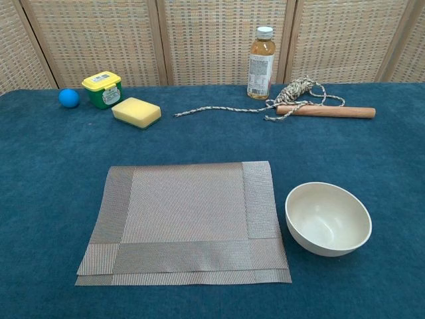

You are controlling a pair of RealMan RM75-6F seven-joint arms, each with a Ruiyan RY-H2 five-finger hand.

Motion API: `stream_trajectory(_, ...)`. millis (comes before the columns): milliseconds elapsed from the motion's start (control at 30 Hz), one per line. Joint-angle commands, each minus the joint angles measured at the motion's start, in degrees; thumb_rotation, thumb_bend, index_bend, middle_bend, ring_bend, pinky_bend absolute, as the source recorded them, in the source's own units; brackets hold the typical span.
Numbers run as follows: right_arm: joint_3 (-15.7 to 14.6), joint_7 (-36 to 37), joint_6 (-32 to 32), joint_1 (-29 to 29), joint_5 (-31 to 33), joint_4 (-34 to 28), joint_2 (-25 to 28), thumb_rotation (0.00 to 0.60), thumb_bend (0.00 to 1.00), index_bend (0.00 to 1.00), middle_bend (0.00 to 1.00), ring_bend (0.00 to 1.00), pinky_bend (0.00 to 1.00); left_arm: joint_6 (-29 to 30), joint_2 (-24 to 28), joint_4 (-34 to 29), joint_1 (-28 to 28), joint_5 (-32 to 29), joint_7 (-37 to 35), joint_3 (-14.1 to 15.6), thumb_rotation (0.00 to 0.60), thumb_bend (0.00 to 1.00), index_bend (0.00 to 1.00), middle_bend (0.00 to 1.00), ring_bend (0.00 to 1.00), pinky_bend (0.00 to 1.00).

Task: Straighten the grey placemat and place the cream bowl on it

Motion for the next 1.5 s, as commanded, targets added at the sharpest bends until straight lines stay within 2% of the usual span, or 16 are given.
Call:
stream_trajectory(33, -0.1, 0.0, 0.1, 0.0, -0.1, -0.2, 0.1, 0.600, 0.22, 0.03, 0.00, 0.00, 0.00, -0.2, -0.1, 0.1, 0.0, 0.1, 0.1, -0.1, 0.600, 0.16, 0.00, 0.00, 0.00, 0.00)
stream_trajectory(800, -0.3, 0.3, 0.0, -0.1, -0.5, -0.6, 0.4, 0.600, 0.22, 0.03, 0.00, 0.00, 0.00, -2.6, -1.3, 0.7, -0.4, 1.3, 0.9, -0.3, 0.600, 0.16, 0.03, 0.00, 0.00, 0.00)
stream_trajectory(900, -0.3, 0.8, 0.1, -0.2, -0.6, -0.7, 0.5, 0.600, 0.22, 0.03, 0.00, 0.00, 0.00, -3.3, -2.0, 0.8, -0.8, 2.0, 1.8, 0.0, 0.600, 0.16, 0.10, 0.00, 0.00, 0.00)
stream_trajectory(1067, -0.4, 1.1, 0.3, -0.3, -0.7, -0.8, 0.7, 0.600, 0.22, 0.03, 0.00, 0.00, 0.00, -5.6, -3.6, 0.5, -1.9, 3.4, 3.1, 0.9, 0.600, 0.16, 0.31, 0.00, 0.00, 0.00)
stream_trajectory(1167, -0.3, 1.3, 0.2, -0.3, -0.4, -0.9, 0.8, 0.600, 0.22, 0.03, 0.00, 0.00, 0.00, -7.2, -5.1, 0.6, -3.1, 4.7, 4.8, 1.2, 0.600, 0.17, 0.36, 0.00, 0.00, 0.00)
stream_trajectory(1267, -0.2, 1.5, 0.1, -0.3, -0.2, -1.0, 0.9, 0.600, 0.22, 0.03, 0.00, 0.00, 0.00, -9.6, -7.1, 1.1, -4.3, 5.1, 7.0, 1.5, 0.600, 0.18, 0.35, 0.00, 0.00, 0.00)
stream_trajectory(1367, -0.1, 1.8, 0.0, -0.3, -0.1, -1.0, 1.0, 0.600, 0.22, 0.03, 0.00, 0.00, 0.00, -12.2, -9.0, 1.5, -5.3, 5.2, 9.1, 2.0, 0.600, 0.18, 0.28, 0.00, 0.00, 0.00)
stream_trajectory(1500, -0.1, 2.4, -0.1, -0.3, 0.0, -1.0, 1.3, 0.600, 0.22, 0.03, 0.00, 0.00, 0.00, -15.8, -12.0, 2.2, -6.4, 4.6, 12.6, 2.7, 0.600, 0.18, 0.24, 0.00, 0.00, 0.00)
